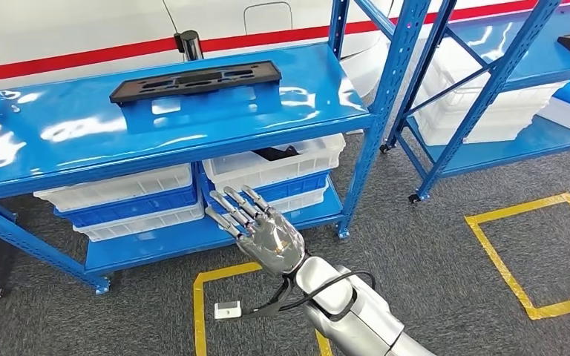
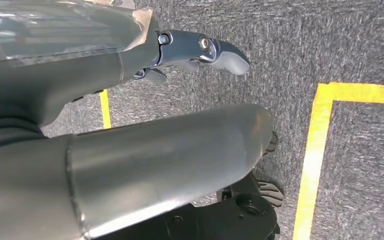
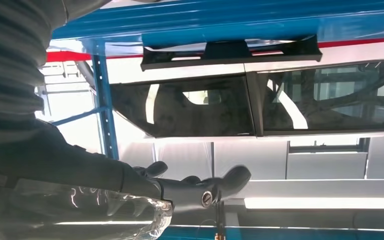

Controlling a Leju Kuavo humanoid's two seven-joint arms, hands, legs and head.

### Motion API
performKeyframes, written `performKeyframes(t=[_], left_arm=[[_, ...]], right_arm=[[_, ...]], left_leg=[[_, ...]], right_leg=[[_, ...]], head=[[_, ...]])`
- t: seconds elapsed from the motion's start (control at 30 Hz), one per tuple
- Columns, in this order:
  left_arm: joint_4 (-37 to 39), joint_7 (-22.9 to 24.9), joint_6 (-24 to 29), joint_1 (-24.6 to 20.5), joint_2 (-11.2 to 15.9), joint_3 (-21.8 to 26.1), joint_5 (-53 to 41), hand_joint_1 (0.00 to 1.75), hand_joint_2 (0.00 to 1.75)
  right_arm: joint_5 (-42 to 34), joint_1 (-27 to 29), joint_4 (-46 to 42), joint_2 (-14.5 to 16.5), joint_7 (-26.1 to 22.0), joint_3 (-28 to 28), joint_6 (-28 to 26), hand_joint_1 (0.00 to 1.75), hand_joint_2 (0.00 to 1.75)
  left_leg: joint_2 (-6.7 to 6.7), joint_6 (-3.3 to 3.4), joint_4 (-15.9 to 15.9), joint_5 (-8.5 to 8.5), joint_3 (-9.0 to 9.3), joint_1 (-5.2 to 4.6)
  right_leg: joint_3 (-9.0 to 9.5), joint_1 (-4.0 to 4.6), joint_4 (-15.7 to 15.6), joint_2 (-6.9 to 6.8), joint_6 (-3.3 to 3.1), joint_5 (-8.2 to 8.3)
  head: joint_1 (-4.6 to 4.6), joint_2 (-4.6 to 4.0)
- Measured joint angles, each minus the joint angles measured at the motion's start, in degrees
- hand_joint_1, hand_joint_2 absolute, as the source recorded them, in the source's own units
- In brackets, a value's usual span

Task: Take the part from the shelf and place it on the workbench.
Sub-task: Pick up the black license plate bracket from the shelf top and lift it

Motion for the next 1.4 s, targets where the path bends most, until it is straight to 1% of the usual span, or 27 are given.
performKeyframes(t=[0.07, 0.1, 0.13, 0.2, 0.23, 0.27, 0.3, 0.37, 0.43, 0.57, 0.6, 0.63, 0.7, 0.73, 0.77, 0.8, 0.87, 0.9, 0.97, 1.1, 1.13, 1.2, 1.23, 1.27, 1.3, 1.33, 1.4], left_arm=[[0.0, 0.0, 0.0, -0.1, 0.0, 0.0, 0.1, 0.0, 0.0], [0.0, 0.0, -0.2, -0.1, 0.0, 0.1, 0.1, 0.0, 0.0], [0.0, 0.0, -0.4, -0.2, 0.0, 0.1, 0.2, 0.0, 0.0], [0.0, 0.0, -0.7, -0.2, 0.0, 0.3, 0.2, 0.0, 0.0], [0.0, -0.1, -0.7, -0.1, 0.0, 0.4, 0.2, 0.0, 0.0], [0.0, -0.2, -0.7, -0.1, 0.0, 0.4, 0.2, 0.0, 0.0], [0.0, -0.3, -0.7, 0.0, 0.0, 0.4, 0.2, 0.0, 0.0], [0.0, -0.5, -0.7, 0.0, 0.1, 0.5, 0.2, 0.0, 0.0], [0.0, -0.6, -0.7, 0.0, 0.1, 0.5, 0.2, 0.0, 0.0], [0.0, -0.7, -0.7, 0.0, 0.1, 0.5, -0.2, 0.0, 0.0], [0.0, -0.8, -0.7, 0.0, 0.1, 0.5, -0.3, 0.0, 0.0], [0.0, -0.7, -0.7, 0.0, 0.1, 0.5, -0.4, 0.0, 0.0], [0.0, -0.7, -0.6, 0.0, 0.1, 0.5, -0.5, 0.0, 0.0], [0.0, -0.6, -0.6, 0.0, 0.1, 0.5, -0.5, 0.0, 0.0], [0.0, -0.5, -0.5, 0.0, 0.1, 0.5, -0.5, 0.0, 0.0], [0.0, -0.4, -0.5, 0.0, 0.1, 0.5, -0.5, 0.0, 0.0], [0.0, -0.3, -0.5, 0.0, 0.0, 0.5, -0.6, 0.0, 0.0], [0.0, -0.3, -0.5, 0.0, -0.1, 0.5, -0.6, 0.0, 0.0], [0.0, -0.3, -0.5, 0.0, -0.1, 0.5, -0.8, 0.0, 0.0], [-0.1, -0.3, -0.5, -0.2, 0.0, 0.5, -1.1, 0.0, 0.0], [-0.1, -0.3, -0.6, -0.2, 0.0, 0.5, -1.1, 0.0, 0.0], [-0.1, -0.3, -0.8, -0.3, 0.0, 0.5, -1.1, 0.0, 0.0], [-0.1, -0.3, -0.9, -0.2, 0.0, 0.5, -1.1, 0.0, 0.0], [-0.1, -0.3, -0.9, -0.1, 0.0, 0.5, -1.1, 0.0, 0.0], [0.0, -0.3, -0.9, -0.1, 0.0, 0.5, -1.1, 0.0, 0.0], [0.0, -0.3, -0.9, 0.0, 0.0, 0.6, -1.1, 0.0, 0.0], [0.0, -0.3, -0.9, -0.1, 0.1, 0.7, -1.1, 0.0, 0.0]], right_arm=[[0.0, -0.1, 0.0, 0.1, -0.2, 0.0, 0.0, 0.0, 1.75], [0.0, -0.1, -0.1, 0.2, -0.2, -0.1, 0.0, 0.0, 1.75], [0.0, -0.2, -0.1, 0.3, -0.3, -0.1, 0.0, 0.0, 1.75], [-0.1, -0.3, -0.1, 0.4, -0.3, -0.1, 0.0, 0.0, 1.75], [-0.1, -0.2, -0.1, 0.4, -0.3, -0.1, 0.1, 0.0, 1.75], [-0.1, -0.2, -0.1, 0.4, -0.3, -0.1, 0.1, 0.0, 1.75], [-0.1, -0.1, -0.1, 0.4, -0.3, -0.1, 0.1, 0.0, 1.75], [-0.3, 0.0, -0.1, 0.4, -0.4, -0.1, 0.0, 0.0, 1.75], [-0.3, 0.0, -0.1, 0.4, -0.4, -0.1, -0.1, 0.0, 1.75], [-0.4, 0.3, -0.1, 0.3, -0.4, -0.1, -0.3, 0.0, 1.75], [-0.5, 0.3, -0.2, 0.3, -0.5, -0.2, -0.5, 0.0, 1.75], [-0.6, 0.5, -0.2, 0.2, -0.5, -0.2, -0.7, 0.0, 1.75], [-0.6, 1.0, -0.2, -0.1, -0.5, -0.2, -1.0, 0.0, 1.75], [-0.6, 1.3, -0.2, -0.3, -0.5, -0.2, -1.1, 0.0, 1.75], [-0.7, 1.6, -0.2, -0.4, -0.5, -0.3, -1.1, 0.0, 1.75], [-0.7, 1.9, -0.2, -0.5, -0.5, -0.3, -1.1, 0.0, 1.75], [-0.7, 2.0, -0.2, -0.6, -0.5, -0.4, -1.1, 0.0, 1.75], [-0.7, 2.0, -0.2, -0.6, -0.5, -0.5, -1.1, 0.0, 1.75], [-0.7, 1.9, -0.3, -0.6, -0.5, -0.7, -1.1, 0.0, 1.75], [-0.8, 1.8, -0.5, -0.5, -0.6, -1.1, -1.1, 0.0, 1.75], [-0.9, 1.8, -0.5, -0.5, -0.7, -1.1, -1.1, 0.0, 1.75], [-1.1, 1.6, -0.5, -0.5, -1.2, -1.1, -1.1, 0.0, 1.75], [-1.3, 1.6, -0.5, -0.5, -1.4, -1.1, -1.1, 0.0, 1.75], [-1.5, 1.6, -0.4, -0.5, -1.6, -1.1, -1.1, 0.0, 1.75], [-1.8, 1.5, -0.3, -0.5, -1.7, -1.1, -1.1, 0.0, 1.75], [-2.0, 1.5, -0.3, -0.5, -1.8, -1.1, -1.1, 0.0, 1.75], [-2.4, 1.1, -0.2, -0.5, -2.0, -1.0, -1.2, 0.0, 1.75]], left_leg=[[0.12, -0.6, 0.7, -0.69, -0.14, 0.38], [0.14, -0.92, 2.3, -1.68, -0.88, 0.53], [0.13, -1.23, 5.2, -3.12, -2.29, 0.66], [0.11, -1.72, 13.2, -6.27, -6.75, 0.79], [0.11, -1.86, 16.1, -6.84, -8.76, 0.85], [0.11, -1.9, 17.1, -6.23, -9.88, 0.9], [0.12, -1.85, 15.7, -4.46, -9.83, 0.96], [0.11, -1.5, 8.1, 0.52, -6.98, 1.06], [0.01, -1.07, 2.1, 2.81, -4.38, 0.86], [-0.1, 0.24, 0.3, 2.74, -3.28, 0.39], [-0.07, 0.64, 0.0, 2.88, -2.88, 0.44], [-0.04, 0.98, -0.3, 2.98, -2.49, 0.53], [-0.01, 1.44, -0.4, 2.8, -2.2, 0.48], [-0.04, 1.56, -0.4, 2.64, -2.08, 0.44], [-0.1, 1.61, -0.4, 2.43, -1.89, 0.41], [-0.18, 1.58, -0.3, 2.18, -1.58, 0.39], [-0.32, 1.23, -0.3, 1.43, -0.71, 0.26], [-0.38, 0.97, -0.2, 0.98, -0.37, 0.1], [-0.4, 0.44, -0.1, 0.27, -0.02, -0.17], [-0.22, -0.76, 1.1, -1.0, -0.21, 0.37], [-0.17, -1.1, 3.3, -2.15, -1.2, 0.51], [-0.09, -1.64, 10.9, -5.36, -5.26, 0.75], [-0.08, -1.86, 14.5, -6.45, -7.56, 0.85], [-0.06, -2.02, 16.7, -6.51, -9.28, 0.95], [-0.05, -2.08, 16.5, -5.25, -9.89, 1.05], [-0.03, -2.06, 14.0, -2.95, -9.32, 1.17], [-0.02, -1.77, 5.7, 1.86, -6.16, 1.24]], right_leg=[[0.27, -0.25, -0.2, 0.2, -0.81, -0.12], [0.5, -0.4, -0.2, 0.26, -1.2, -0.25], [0.75, -0.55, -0.3, 0.28, -1.56, -0.39], [1.08, -0.47, -0.3, 0.29, -2.05, -0.76], [1.24, -0.44, -0.3, 0.32, -2.15, -0.91], [1.46, -0.43, -0.3, 0.38, -2.17, -1.1], [1.78, -0.43, -0.3, 0.47, -2.08, -1.32], [2.58, -0.43, -0.3, 0.63, -1.78, -1.81], [2.95, -0.12, -0.3, 0.72, -1.27, -2.26], [2.89, 0.08, -0.3, 0.72, 0.1, -2.76], [2.32, 0.13, 0.9, 0.67, 0.2, -3.36], [1.02, 0.19, 3.4, 0.61, 0.09, -4.41], [-3.42, 0.19, 11.3, 0.55, -0.36, -7.25], [-5.6, 0.2, 14.8, 0.55, -0.35, -8.15], [-6.87, 0.2, 16.5, 0.55, -0.09, -8.1], [-6.85, 0.2, 15.5, 0.54, 0.35, -6.97], [-3.53, 0.23, 7.5, 0.4, 1.14, -2.88], [-1.67, 0.3, 3.5, 0.3, 1.16, -1.2], [0.18, 0.29, -0.2, 0.17, 0.48, 0.07], [0.83, -0.09, -0.6, 0.34, -1.12, -0.22], [1.19, -0.28, -0.8, 0.34, -1.49, -0.33], [1.74, -0.32, -0.8, 0.28, -2.08, -0.73], [1.93, -0.3, -0.8, 0.27, -2.24, -0.9], [2.12, -0.29, -0.8, 0.29, -2.33, -1.08], [2.38, -0.29, -0.8, 0.35, -2.3, -1.28], [2.72, -0.3, -0.8, 0.42, -2.2, -1.51], [3.41, -0.18, -0.8, 0.55, -1.78, -2.04]], head=[[-0.08, 0.0], [-0.11, 0.0], [-0.12, 0.0], [-0.17, 0.0], [-0.17, 0.0], [-0.18, 0.0], [-0.18, 0.0], [-0.17, 0.0], [-0.13, 0.0], [-0.1, 0.0], [-0.06, 0.0], [-0.02, 0.0], [0.03, 0.0], [0.02, 0.0], [0.02, 0.0], [0.02, 0.0], [0.05, 0.0], [0.05, 0.0], [0.01, 0.0], [-0.04, 0.0], [-0.07, 0.0], [-0.13, 0.0], [-0.13, 0.0], [-0.13, 0.0], [-0.14, 0.0], [-0.15, 0.0], [-0.13, 0.0]])
